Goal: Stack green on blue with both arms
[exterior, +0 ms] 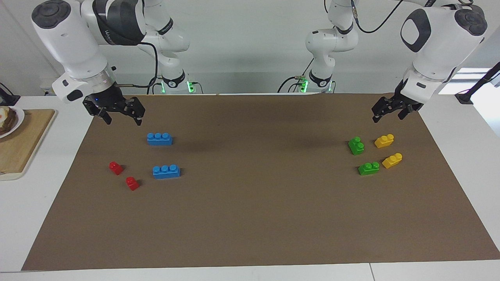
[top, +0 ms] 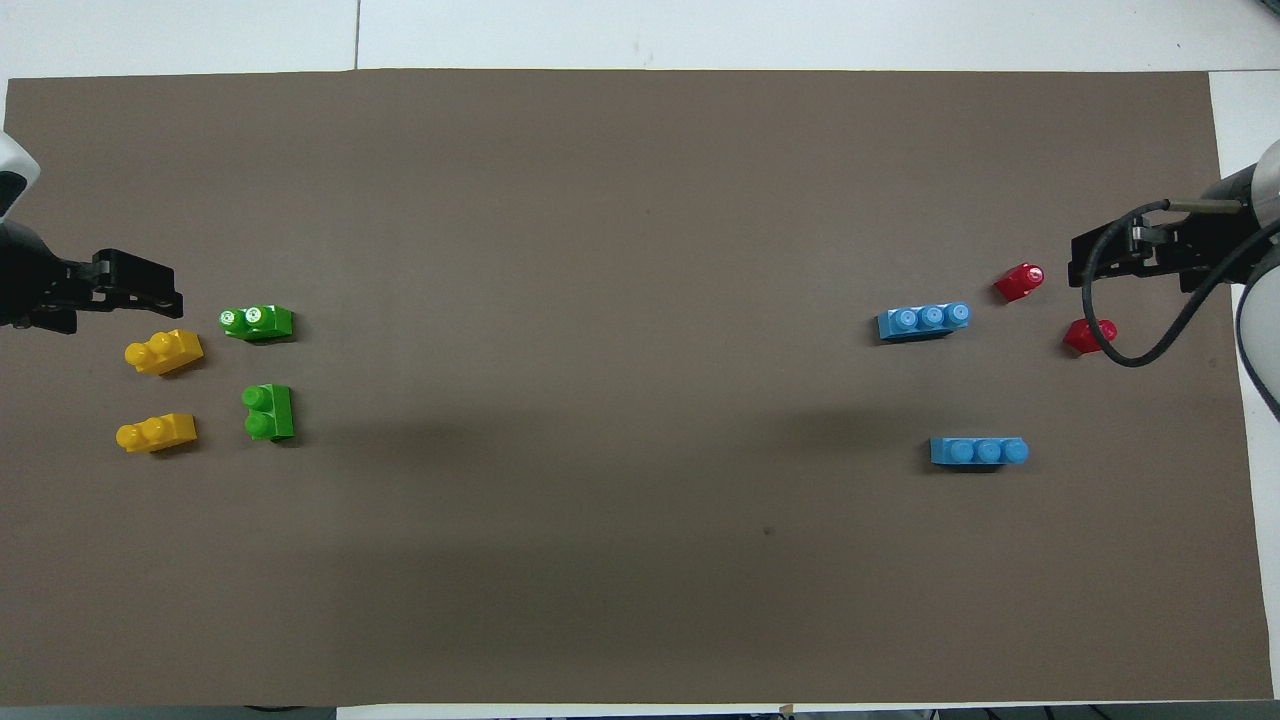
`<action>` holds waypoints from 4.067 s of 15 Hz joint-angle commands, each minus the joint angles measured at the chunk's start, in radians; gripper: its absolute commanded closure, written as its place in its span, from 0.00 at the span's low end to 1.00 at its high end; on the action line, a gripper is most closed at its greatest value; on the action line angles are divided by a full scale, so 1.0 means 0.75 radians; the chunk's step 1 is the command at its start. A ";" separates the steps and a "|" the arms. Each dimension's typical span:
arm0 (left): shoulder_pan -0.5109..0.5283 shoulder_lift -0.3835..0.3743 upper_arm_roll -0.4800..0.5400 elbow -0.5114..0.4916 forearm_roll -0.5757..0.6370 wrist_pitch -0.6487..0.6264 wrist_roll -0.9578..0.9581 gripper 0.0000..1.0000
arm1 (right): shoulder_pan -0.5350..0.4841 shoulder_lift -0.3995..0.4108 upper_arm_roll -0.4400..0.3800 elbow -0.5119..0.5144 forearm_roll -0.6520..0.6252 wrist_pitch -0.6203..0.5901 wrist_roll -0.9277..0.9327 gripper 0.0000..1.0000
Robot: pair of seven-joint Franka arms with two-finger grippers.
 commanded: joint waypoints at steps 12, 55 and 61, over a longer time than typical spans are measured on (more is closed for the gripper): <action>0.077 -0.135 0.015 -0.313 0.029 0.161 0.075 0.00 | -0.023 -0.012 0.006 -0.038 -0.016 0.063 0.294 0.00; 0.031 0.043 0.008 -0.893 0.023 0.937 -0.025 1.00 | -0.140 0.305 0.006 -0.560 0.596 0.732 1.354 0.00; -0.004 0.045 0.006 -0.654 0.014 0.657 -0.187 1.00 | -0.140 0.328 0.006 -0.591 0.598 0.799 1.326 0.00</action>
